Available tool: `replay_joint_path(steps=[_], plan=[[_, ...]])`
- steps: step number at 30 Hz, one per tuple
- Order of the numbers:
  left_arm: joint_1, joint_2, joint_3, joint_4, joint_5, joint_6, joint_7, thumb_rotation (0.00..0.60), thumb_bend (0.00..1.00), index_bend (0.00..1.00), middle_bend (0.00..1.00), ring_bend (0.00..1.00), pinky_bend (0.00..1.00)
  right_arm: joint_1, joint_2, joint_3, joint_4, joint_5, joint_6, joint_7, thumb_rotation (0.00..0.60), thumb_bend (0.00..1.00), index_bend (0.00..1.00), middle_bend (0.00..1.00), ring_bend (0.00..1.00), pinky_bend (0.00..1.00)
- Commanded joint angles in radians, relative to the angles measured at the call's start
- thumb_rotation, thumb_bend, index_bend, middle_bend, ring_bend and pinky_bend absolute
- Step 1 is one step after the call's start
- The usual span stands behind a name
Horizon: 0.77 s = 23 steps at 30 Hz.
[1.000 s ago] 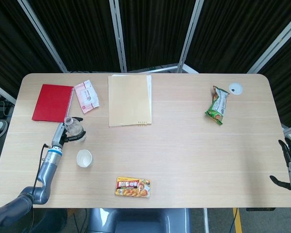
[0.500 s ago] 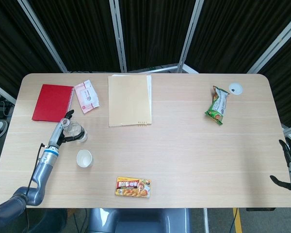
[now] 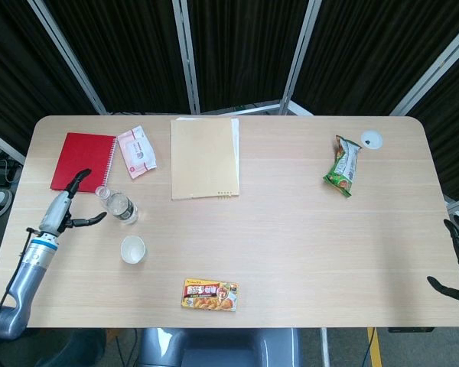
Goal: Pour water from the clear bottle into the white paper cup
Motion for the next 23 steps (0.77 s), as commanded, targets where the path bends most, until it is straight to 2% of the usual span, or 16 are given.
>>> replay_joint_path(steps=[1, 4, 5, 6, 8, 10, 14, 18, 23], plan=[[0.09, 0.092, 0.01, -0.059, 0.073, 0.253, 0.225, 0.461, 0.21, 0.0, 0.0, 0.0, 0.0, -0.004, 0.011, 0.001, -0.007, -0.006, 0.009, 0.019, 0.6, 0.0, 0.0, 0.0, 0.0, 0.0], [0.144, 0.153, -0.005, -0.165, 0.066, 0.363, 0.363, 0.466, 0.21, 0.0, 0.0, 0.0, 0.0, -0.007, 0.021, 0.0, -0.013, -0.015, 0.017, 0.036, 0.6, 0.0, 0.0, 0.0, 0.0, 0.0], [0.17, 0.193, -0.004, -0.237, 0.056, 0.39, 0.442, 0.47, 0.21, 0.0, 0.0, 0.0, 0.0, -0.008, 0.024, 0.0, -0.016, -0.019, 0.02, 0.043, 0.6, 0.0, 0.0, 0.0, 0.0, 0.0], [0.186, 0.224, 0.002, -0.299, 0.054, 0.401, 0.497, 0.481, 0.21, 0.0, 0.0, 0.0, 0.0, -0.008, 0.026, 0.0, -0.018, -0.021, 0.022, 0.047, 0.6, 0.0, 0.0, 0.0, 0.0, 0.0], [0.219, 0.28, 0.012, -0.42, 0.034, 0.417, 0.611, 0.551, 0.2, 0.0, 0.0, 0.0, 0.0, -0.008, 0.03, 0.0, -0.021, -0.025, 0.025, 0.055, 0.6, 0.0, 0.0, 0.0, 0.0, 0.0], [0.249, 0.322, 0.025, -0.53, 0.014, 0.433, 0.732, 0.594, 0.2, 0.0, 0.0, 0.0, 0.0, -0.008, 0.034, 0.001, -0.023, -0.028, 0.026, 0.062, 0.6, 0.0, 0.0, 0.0, 0.0, 0.0], [0.31, 0.36, 0.068, -0.723, -0.004, 0.472, 0.954, 0.6, 0.19, 0.0, 0.0, 0.0, 0.0, -0.006, 0.04, 0.005, -0.023, -0.029, 0.031, 0.077, 0.6, 0.0, 0.0, 0.0, 0.0, 0.0], [0.329, 0.38, 0.097, -0.805, -0.007, 0.459, 1.056, 0.6, 0.19, 0.0, 0.0, 0.0, 0.0, -0.01, 0.044, 0.006, -0.021, -0.033, 0.04, 0.087, 0.6, 0.0, 0.0, 0.0, 0.0, 0.0], [0.331, 0.387, 0.096, -0.821, -0.014, 0.444, 1.082, 0.6, 0.19, 0.0, 0.0, 0.0, 0.0, -0.015, 0.044, 0.003, -0.017, -0.039, 0.049, 0.089, 0.6, 0.0, 0.0, 0.0, 0.0, 0.0]])
